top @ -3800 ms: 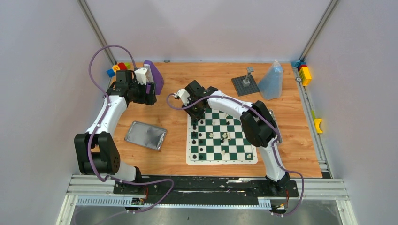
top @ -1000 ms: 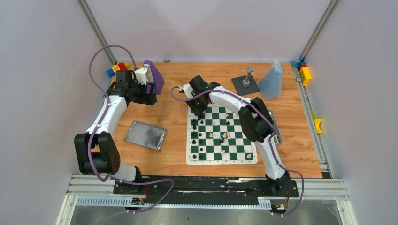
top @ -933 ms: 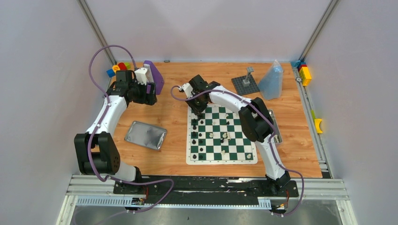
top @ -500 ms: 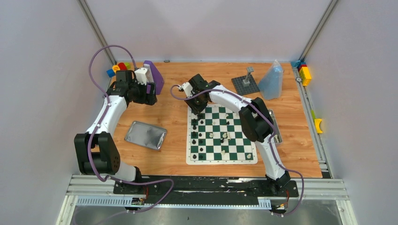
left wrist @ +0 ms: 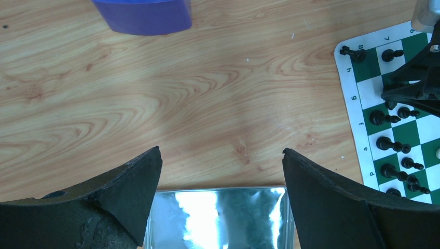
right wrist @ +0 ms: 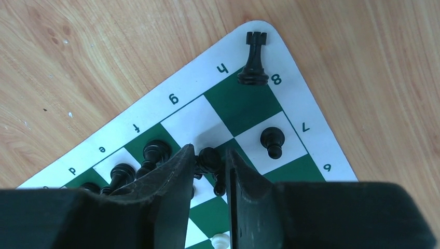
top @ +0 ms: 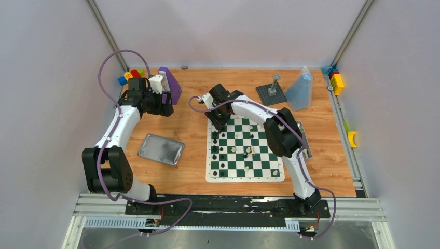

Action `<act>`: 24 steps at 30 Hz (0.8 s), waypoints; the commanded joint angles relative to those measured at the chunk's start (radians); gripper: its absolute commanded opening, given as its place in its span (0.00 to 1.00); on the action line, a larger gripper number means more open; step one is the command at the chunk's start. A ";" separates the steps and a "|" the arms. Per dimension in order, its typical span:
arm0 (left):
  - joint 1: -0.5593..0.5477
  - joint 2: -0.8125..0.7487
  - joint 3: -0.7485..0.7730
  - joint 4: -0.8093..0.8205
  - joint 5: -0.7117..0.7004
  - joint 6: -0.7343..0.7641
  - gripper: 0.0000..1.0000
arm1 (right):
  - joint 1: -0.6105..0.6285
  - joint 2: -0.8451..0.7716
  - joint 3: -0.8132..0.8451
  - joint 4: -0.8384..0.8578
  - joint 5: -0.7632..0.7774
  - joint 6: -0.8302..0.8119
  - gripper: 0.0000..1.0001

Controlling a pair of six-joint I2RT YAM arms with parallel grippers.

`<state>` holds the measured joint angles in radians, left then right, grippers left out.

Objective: Set up the chess pieces on the board
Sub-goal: Adjust the chess piece on the chessboard.

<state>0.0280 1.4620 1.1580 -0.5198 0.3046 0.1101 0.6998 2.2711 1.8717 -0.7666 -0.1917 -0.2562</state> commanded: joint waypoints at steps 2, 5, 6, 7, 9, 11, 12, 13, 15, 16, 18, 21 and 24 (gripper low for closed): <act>0.007 -0.016 -0.003 0.025 0.007 0.003 0.94 | 0.003 -0.022 -0.009 0.003 0.003 -0.007 0.29; 0.007 -0.017 -0.005 0.024 0.007 0.003 0.94 | 0.004 -0.022 -0.012 0.004 0.000 -0.006 0.30; 0.006 -0.017 -0.004 0.024 0.007 0.003 0.94 | 0.004 -0.022 -0.014 0.003 0.000 -0.006 0.30; 0.006 -0.017 -0.005 0.024 0.007 0.003 0.94 | 0.004 -0.021 -0.014 0.003 0.000 -0.006 0.30; 0.007 -0.016 -0.005 0.024 0.007 0.003 0.94 | 0.005 -0.021 -0.013 0.003 -0.002 -0.006 0.30; 0.007 -0.016 -0.005 0.024 0.008 0.003 0.94 | 0.004 -0.020 -0.012 0.004 -0.003 -0.006 0.28; 0.007 -0.017 -0.005 0.024 0.007 0.004 0.94 | 0.004 -0.019 -0.012 0.004 -0.003 -0.007 0.27; 0.006 -0.017 -0.006 0.024 0.008 0.005 0.94 | 0.004 -0.018 -0.011 0.003 -0.001 -0.008 0.27; 0.007 -0.016 -0.006 0.025 0.007 0.004 0.94 | 0.004 -0.017 -0.011 0.004 -0.001 -0.008 0.24; 0.007 -0.016 -0.007 0.026 0.008 0.004 0.94 | 0.004 -0.016 -0.011 0.003 -0.001 -0.008 0.23; 0.006 -0.015 -0.006 0.026 0.008 0.004 0.94 | 0.004 -0.015 -0.007 0.004 -0.001 -0.008 0.20; 0.006 -0.016 -0.007 0.027 0.008 0.005 0.94 | 0.004 -0.015 0.000 0.003 -0.002 -0.008 0.15; 0.006 -0.017 -0.007 0.026 0.007 0.005 0.94 | 0.004 -0.015 0.012 0.002 -0.003 -0.008 0.11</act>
<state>0.0280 1.4620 1.1564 -0.5198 0.3046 0.1101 0.6998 2.2711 1.8614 -0.7673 -0.1921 -0.2565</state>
